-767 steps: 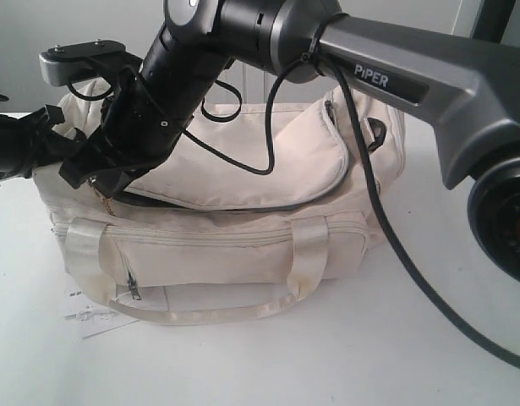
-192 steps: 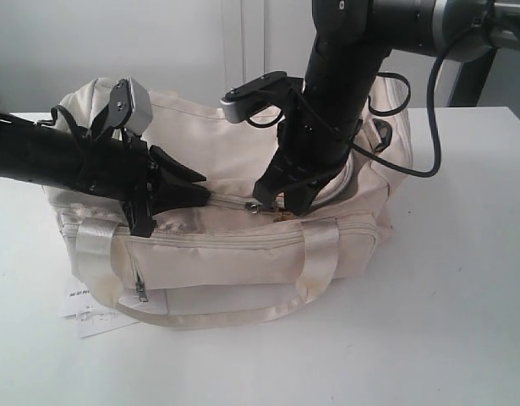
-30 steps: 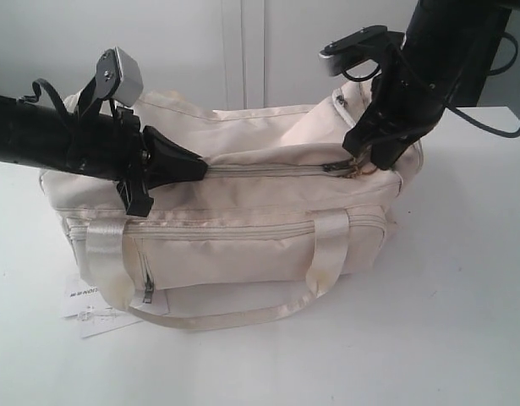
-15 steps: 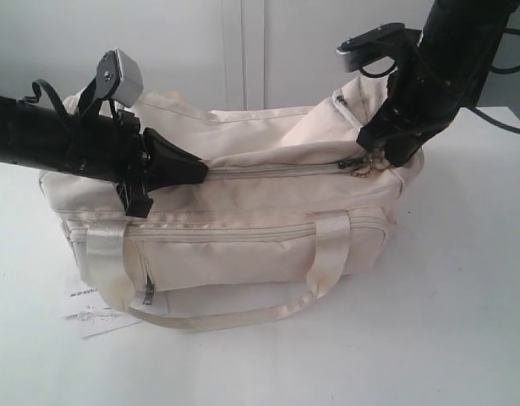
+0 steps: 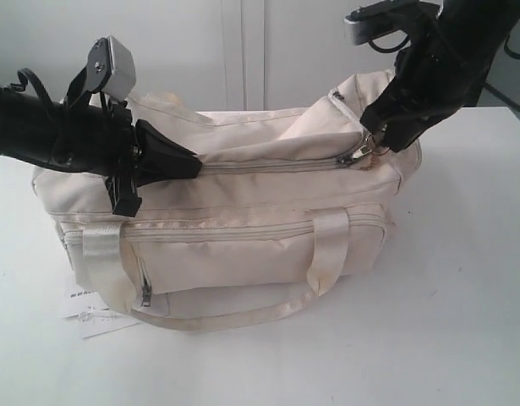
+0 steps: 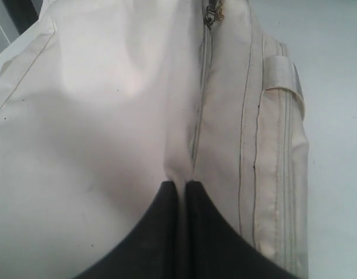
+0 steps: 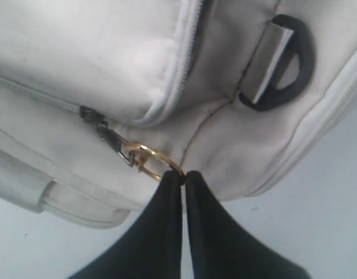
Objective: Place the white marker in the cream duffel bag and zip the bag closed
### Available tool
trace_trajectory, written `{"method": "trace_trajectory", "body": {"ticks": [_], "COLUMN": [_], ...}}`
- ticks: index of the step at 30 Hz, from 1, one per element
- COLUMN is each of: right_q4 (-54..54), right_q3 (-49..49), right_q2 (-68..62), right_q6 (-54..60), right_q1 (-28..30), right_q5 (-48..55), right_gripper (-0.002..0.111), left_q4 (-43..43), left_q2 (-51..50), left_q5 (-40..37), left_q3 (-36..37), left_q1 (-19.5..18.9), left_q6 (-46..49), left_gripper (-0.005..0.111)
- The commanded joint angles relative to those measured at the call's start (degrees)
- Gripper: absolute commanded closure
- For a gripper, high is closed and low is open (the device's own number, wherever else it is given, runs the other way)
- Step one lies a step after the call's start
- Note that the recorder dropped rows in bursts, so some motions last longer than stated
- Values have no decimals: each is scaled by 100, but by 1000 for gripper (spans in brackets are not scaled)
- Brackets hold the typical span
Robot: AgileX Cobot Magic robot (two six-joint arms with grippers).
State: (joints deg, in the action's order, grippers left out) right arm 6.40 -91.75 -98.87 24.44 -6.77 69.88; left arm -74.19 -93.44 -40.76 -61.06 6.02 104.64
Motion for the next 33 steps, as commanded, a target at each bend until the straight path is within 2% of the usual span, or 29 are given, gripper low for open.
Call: {"method": "trace_trajectory", "body": {"ticks": [1, 14, 23, 24, 28, 30, 33], "right_q4": [172, 779, 756, 532, -166, -367, -367], "right_q3": [317, 911, 911, 911, 911, 911, 911], "right_q2": [244, 906, 1030, 1020, 997, 942, 828], "right_q6": [104, 338, 384, 384, 384, 348, 348], "right_q1": [54, -14, -583, -583, -571, -571, -571], "right_q5": [8, 8, 8, 8, -226, -616, -872], "right_gripper": [108, 108, 108, 108, 108, 108, 108], "left_q4": [83, 96, 96, 96, 78, -191, -439], "left_q2": [96, 201, 201, 201, 211, 220, 342], "left_q5": [-86, -73, 84, 192, 222, 222, 222], "left_q3": [28, 28, 28, 28, 28, 28, 28], "left_q1": [-22, -22, -22, -22, -22, -22, -22], "left_q6": [-104, -126, -360, -460, -463, -472, -472], "left_gripper": [107, 107, 106, 98, 53, 46, 45]}}
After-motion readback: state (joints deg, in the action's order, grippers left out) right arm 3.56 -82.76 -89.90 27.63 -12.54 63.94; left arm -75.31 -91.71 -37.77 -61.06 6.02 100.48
